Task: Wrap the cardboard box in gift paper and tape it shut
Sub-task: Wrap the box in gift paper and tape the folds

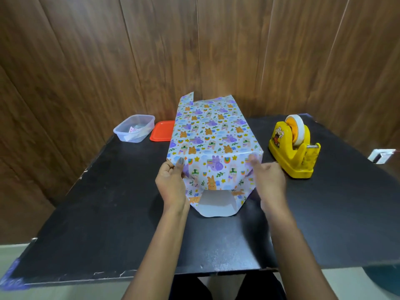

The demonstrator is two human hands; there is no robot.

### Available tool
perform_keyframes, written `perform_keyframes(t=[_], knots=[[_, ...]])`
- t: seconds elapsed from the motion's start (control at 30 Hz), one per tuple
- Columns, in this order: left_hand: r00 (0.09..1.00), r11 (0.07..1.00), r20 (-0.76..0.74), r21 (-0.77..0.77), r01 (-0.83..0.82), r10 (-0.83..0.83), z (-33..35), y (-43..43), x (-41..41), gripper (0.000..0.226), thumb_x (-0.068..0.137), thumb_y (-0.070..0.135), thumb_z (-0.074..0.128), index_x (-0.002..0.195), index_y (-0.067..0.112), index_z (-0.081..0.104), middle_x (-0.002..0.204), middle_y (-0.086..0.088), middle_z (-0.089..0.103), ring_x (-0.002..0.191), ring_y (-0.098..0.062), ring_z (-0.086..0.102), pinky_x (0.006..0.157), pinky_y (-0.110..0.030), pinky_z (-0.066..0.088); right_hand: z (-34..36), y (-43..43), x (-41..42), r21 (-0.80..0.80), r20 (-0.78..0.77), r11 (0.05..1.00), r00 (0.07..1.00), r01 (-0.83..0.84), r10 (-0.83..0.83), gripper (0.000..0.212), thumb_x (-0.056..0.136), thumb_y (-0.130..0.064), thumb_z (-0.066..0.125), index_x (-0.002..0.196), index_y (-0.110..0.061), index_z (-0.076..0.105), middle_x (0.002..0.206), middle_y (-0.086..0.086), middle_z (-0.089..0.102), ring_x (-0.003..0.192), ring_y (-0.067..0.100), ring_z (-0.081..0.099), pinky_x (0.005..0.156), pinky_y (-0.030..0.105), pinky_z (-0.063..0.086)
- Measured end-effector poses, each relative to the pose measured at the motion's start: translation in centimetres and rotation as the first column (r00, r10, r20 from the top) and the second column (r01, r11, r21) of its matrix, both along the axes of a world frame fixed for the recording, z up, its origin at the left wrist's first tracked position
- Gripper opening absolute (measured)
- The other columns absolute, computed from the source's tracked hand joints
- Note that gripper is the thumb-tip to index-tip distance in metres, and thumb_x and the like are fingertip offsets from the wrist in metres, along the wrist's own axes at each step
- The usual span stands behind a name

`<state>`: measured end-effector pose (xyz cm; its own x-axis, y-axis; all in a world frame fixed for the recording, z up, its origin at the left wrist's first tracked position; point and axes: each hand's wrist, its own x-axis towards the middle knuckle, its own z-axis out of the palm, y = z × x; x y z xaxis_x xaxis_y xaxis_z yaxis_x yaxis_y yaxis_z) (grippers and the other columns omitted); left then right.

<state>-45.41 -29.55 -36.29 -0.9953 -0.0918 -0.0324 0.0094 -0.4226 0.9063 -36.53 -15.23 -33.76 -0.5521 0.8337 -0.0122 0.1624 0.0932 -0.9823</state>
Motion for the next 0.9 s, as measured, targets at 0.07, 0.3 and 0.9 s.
perform_keyframes(t=[0.07,0.3,0.9], knots=[[1.0,1.0,-0.018,-0.006,0.025,-0.025,0.1,-0.1,0.3,0.016,0.088,0.008,0.063,0.074,0.011,0.057,0.074,-0.002,0.062,0.072,-0.017,0.055,0.069,-0.032,0.047,-0.7,0.6,-0.1,-0.366,-0.212,0.888,0.954,-0.279,0.212,0.015,0.088,-0.016,0.064,0.076,-0.008,0.06,0.074,0.005,0.066,0.063,0.019,0.064,0.053,0.023,0.05],[0.995,0.989,-0.075,-0.139,0.052,-0.062,-0.3,0.0,0.8,0.017,0.086,-0.002,0.062,0.084,0.014,0.06,0.083,-0.001,0.067,0.077,-0.014,0.063,0.071,-0.026,0.054,-2.5,2.5,-0.9,-0.198,-0.185,0.922,0.937,-0.332,0.298,0.013,0.08,0.002,0.068,0.085,0.013,0.063,0.085,0.013,0.067,0.078,0.021,0.061,0.066,0.02,0.054],[0.999,0.943,-0.044,-0.331,-0.039,0.026,-1.4,0.8,0.6,0.01,0.088,0.006,0.062,0.084,-0.002,0.057,0.078,-0.011,0.055,0.073,-0.019,0.051,0.066,-0.033,0.046,-2.7,1.6,-1.7,-0.124,-0.056,0.96,0.967,-0.252,0.247,0.031,0.076,-0.004,0.074,0.054,-0.005,0.053,0.066,0.01,0.066,0.051,0.011,0.066,0.045,0.022,0.051]])
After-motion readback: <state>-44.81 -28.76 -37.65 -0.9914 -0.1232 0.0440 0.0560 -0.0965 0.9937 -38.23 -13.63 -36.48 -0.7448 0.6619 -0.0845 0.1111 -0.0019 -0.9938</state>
